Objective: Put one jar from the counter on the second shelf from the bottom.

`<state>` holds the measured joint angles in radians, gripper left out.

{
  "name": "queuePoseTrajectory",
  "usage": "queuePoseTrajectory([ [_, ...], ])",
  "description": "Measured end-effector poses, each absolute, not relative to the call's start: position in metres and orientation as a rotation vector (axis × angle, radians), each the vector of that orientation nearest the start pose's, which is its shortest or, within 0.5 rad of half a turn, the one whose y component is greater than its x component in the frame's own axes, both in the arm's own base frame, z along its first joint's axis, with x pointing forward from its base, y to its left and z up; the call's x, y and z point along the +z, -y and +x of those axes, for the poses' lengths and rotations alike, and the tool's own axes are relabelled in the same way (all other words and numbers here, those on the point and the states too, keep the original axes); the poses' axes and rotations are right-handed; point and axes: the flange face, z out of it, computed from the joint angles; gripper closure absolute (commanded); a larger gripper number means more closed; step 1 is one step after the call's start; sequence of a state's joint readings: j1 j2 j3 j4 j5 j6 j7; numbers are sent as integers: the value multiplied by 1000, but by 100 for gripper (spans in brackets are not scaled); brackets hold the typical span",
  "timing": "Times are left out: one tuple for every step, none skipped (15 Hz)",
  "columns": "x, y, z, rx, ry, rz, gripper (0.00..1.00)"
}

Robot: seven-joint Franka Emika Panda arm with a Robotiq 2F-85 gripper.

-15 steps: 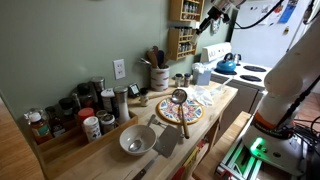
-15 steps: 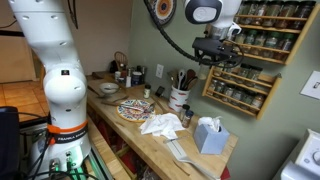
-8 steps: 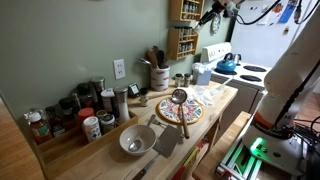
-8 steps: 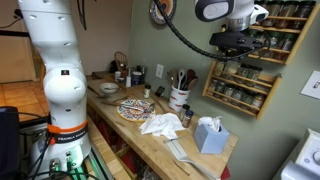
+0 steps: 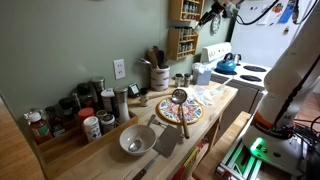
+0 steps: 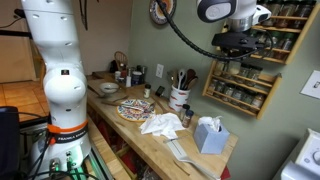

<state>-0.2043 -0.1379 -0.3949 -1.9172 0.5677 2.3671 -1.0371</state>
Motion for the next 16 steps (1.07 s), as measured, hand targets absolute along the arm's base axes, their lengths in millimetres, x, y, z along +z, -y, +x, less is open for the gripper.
queuePoseTrajectory([
  [615,330,467,-1213,180,-2930,70],
  [615,337,469,-1219,169,-2936,70],
  [616,343,472,-1229,154,-2937,70],
  [616,350,475,-1242,141,-2935,70],
  [616,356,478,-1257,131,-2932,70],
  [617,363,481,-1272,122,-2930,70],
  [618,369,484,-1290,113,-2927,70],
  [618,376,488,-1307,108,-2925,70],
  [618,382,492,-1325,104,-2921,70],
  [618,387,497,-1343,105,-2918,70],
  [617,393,503,-1359,104,-2914,70],
  [616,398,508,-1371,101,-2910,70],
  [614,403,514,-1379,100,-2910,70],
  [611,407,520,-1383,99,-2911,70],
  [608,411,526,-1381,99,-2916,70],
  [604,415,531,-1377,100,-2922,70],
])
